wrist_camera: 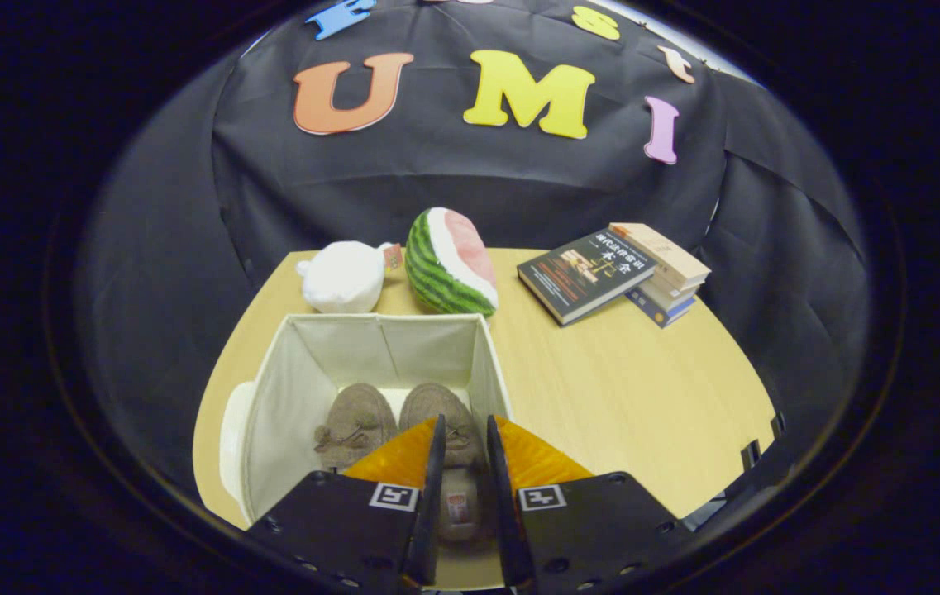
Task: Open the storage box then place both shoes into the box .Put the left shoe in first, then the right shoe, with the right side of both shoes facing outward in a uniform manner.
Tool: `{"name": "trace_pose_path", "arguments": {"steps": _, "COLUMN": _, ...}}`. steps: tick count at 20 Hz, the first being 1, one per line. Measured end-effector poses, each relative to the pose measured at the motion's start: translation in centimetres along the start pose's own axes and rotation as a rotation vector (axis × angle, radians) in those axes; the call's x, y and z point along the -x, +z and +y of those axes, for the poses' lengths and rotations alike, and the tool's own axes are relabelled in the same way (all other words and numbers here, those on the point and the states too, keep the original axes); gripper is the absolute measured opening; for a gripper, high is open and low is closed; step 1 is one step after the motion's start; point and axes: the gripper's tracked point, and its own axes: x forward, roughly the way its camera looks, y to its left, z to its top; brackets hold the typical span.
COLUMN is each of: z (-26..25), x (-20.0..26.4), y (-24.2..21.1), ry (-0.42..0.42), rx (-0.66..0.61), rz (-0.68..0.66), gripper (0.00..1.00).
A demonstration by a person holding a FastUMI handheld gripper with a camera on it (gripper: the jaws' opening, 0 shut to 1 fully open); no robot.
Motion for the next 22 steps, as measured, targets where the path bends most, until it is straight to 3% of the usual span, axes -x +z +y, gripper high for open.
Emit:
{"name": "trace_pose_path", "arguments": {"steps": 2, "z": -0.3, "x": 1.0, "y": 0.8, "ry": 0.019, "rx": 0.002, "rz": -0.030, "gripper": 0.45}}
{"name": "trace_pose_path", "arguments": {"steps": 6, "z": -1.9, "x": 3.3, "y": 2.9, "ry": 0.063, "rx": -0.021, "rz": -0.108, "gripper": 0.90}}
{"name": "trace_pose_path", "arguments": {"steps": 7, "z": -2.6, "x": 3.8, "y": 3.4, "ry": 0.069, "rx": -0.028, "rz": -0.125, "gripper": 0.95}}
{"name": "trace_pose_path", "arguments": {"steps": 10, "z": -5.4, "x": 6.1, "y": 5.3, "ry": 0.096, "rx": -0.042, "rz": -0.194, "gripper": 0.96}}
{"name": "trace_pose_path", "arguments": {"steps": 22, "z": -24.0, "x": 16.9, "y": 16.1, "ry": 0.064, "rx": -0.140, "rz": -0.565, "gripper": 0.94}}
